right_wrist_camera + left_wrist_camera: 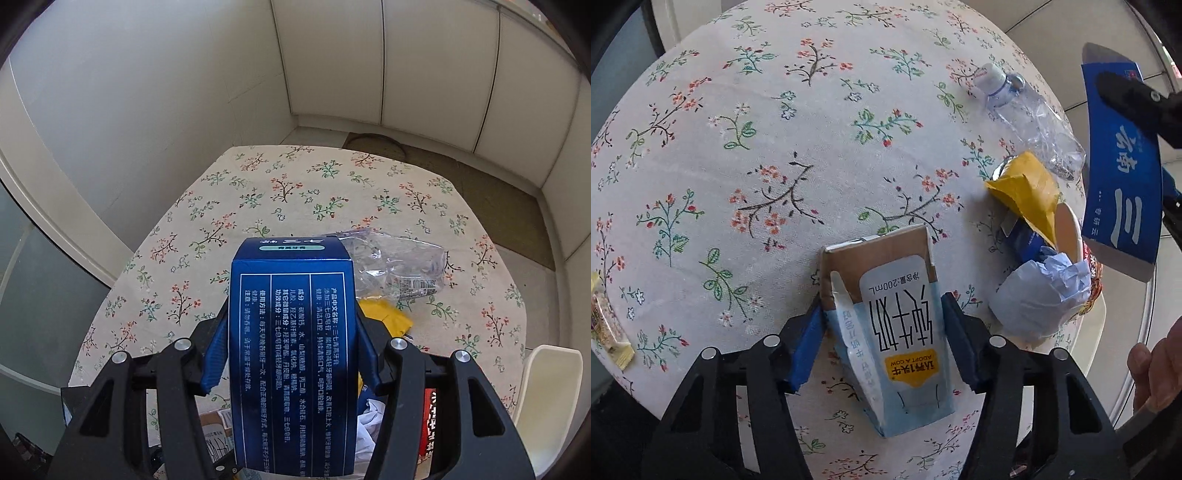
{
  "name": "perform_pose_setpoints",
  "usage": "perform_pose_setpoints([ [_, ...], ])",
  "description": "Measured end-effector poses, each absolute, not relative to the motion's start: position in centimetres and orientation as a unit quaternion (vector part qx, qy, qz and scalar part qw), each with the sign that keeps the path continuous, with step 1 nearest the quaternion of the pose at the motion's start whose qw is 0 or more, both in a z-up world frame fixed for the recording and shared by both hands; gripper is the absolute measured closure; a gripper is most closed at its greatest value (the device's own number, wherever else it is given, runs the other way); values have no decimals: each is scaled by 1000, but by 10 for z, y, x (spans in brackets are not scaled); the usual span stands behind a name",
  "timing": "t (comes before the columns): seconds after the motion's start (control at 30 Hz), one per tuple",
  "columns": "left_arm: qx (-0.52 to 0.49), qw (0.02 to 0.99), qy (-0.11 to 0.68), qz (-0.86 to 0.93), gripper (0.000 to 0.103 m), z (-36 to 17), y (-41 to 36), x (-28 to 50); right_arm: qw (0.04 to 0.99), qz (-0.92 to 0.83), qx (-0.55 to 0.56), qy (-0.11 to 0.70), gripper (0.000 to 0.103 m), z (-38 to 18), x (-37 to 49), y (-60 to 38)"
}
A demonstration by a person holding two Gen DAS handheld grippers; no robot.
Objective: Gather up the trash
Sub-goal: 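Grasp the blue box with the right tool while the left tool grasps the milk carton, then lift box and carton and carry both over the white bin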
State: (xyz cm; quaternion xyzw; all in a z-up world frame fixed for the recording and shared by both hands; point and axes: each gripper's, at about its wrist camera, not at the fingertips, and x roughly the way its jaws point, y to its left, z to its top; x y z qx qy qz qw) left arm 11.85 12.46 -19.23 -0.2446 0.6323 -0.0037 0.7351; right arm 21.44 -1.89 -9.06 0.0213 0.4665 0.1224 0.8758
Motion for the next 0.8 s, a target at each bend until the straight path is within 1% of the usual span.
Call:
perform_pose_setpoints([
  [0.1, -255, 747, 614, 10, 45, -186, 146, 120, 877, 123, 26, 463, 46, -89, 214, -19],
  [0.2, -258, 771, 581, 32, 45, -168, 167, 129, 880, 122, 27, 457, 46, -87, 212, -17],
  [0.33, -207, 839, 498, 69, 45, -121, 185, 137, 889, 120, 28, 440, 46, -78, 204, -16],
  [0.53, -127, 927, 340, 97, 45, -45, 186, 135, 916, 105, 25, 387, 46, -56, 186, -17],
  [0.63, -113, 947, 288, 92, 45, -27, 178, 132, 929, 94, 29, 358, 46, -44, 176, -21],
  [0.8, -101, 963, 235, 80, 45, -11, 162, 124, 951, 68, 17, 301, 46, -27, 161, -26],
])
